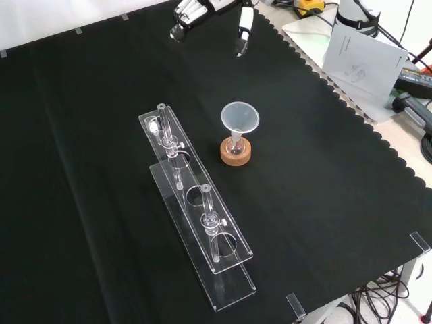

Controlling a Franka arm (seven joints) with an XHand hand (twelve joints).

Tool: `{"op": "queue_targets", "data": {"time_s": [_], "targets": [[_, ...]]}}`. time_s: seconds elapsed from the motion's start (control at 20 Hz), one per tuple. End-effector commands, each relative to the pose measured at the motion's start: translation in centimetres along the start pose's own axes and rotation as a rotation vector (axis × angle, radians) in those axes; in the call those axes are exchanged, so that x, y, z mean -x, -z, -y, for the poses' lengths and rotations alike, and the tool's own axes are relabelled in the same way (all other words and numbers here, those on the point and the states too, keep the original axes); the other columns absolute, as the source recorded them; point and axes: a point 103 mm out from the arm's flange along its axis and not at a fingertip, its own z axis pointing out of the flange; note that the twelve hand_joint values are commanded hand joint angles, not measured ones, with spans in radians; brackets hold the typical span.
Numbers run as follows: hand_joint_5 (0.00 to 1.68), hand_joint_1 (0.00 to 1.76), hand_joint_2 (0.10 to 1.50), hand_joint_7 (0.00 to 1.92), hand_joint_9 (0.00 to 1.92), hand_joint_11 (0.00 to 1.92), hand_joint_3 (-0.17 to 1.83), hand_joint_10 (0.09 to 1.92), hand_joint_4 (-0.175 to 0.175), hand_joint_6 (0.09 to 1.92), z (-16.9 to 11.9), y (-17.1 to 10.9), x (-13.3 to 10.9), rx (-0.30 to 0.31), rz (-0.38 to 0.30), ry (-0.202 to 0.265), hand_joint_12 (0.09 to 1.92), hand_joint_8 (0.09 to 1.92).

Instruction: Pick up the weighing funnel.

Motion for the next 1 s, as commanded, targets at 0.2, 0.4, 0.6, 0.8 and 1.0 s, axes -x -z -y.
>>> {"op": "queue_targets", "data": {"time_s": [0.2,0.4,0.6,0.8,1.0], "targets": [[0.35,0.72,0.77,0.18,0.4,0.25,0.1,0.7,-0.061,0.09,-2.8,-1.1,2.6,-0.058,0.046,-0.018,1.43,0.72],[0.42,0.79,0.77,0.27,0.48,0.3,0.14,0.66,-0.058,0.09,-5.2,-2.1,3.9,-0.079,0.084,-0.019,1.4,0.71],[0.51,0.83,0.72,0.33,0.58,0.34,0.27,0.59,-0.053,0.09,-7.8,-3.9,4.9,-0.095,0.055,-0.005,1.37,0.69],[0.56,0.84,0.69,0.35,0.64,0.37,0.33,0.57,-0.048,0.09,-10.6,-5.7,5.6,-0.116,0.06,-0.011,1.36,0.69],[0.58,0.84,0.67,0.37,0.65,0.38,0.39,0.56,-0.048,0.09,-12.9,-6.9,6.5,-0.136,0.052,-0.01,1.35,0.69]]}}
